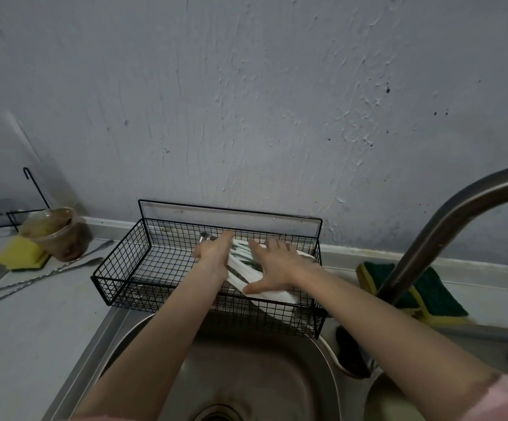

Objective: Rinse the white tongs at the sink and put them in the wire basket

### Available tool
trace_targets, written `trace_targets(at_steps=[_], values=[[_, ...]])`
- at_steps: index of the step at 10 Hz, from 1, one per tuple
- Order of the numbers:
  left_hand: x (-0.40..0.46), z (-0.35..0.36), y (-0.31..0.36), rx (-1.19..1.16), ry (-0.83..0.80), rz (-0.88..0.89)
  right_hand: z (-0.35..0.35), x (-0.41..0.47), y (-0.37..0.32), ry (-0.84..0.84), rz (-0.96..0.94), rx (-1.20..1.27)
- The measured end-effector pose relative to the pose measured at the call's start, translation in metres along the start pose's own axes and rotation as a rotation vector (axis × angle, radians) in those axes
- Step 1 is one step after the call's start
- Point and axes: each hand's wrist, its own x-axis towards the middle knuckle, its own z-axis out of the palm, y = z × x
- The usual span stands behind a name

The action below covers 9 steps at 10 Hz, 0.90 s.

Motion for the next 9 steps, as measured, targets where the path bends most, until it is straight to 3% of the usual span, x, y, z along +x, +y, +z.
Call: trace_targets(at_steps=[1,5,8,9], values=[[-0.01,-0.001,0.002,0.069,-0.04,-0.05,0.005,0.001,0.001,0.013,-0.032,-0.057],[-0.037,-0.002,0.01,0.356,-0.187,0.092,-0.01,-0.013,-0.002,0.013,-0.025,-0.011],[-0.105,-0.009,0.03,1.094,-0.27,0.419,-0.054,-0.08,-0.012,-0.07,0.006,0.016],[-0.135,-0.009,0.029,1.197,-0.267,0.41,-0.062,-0.109,-0.011,-0.095,0.003,0.004]])
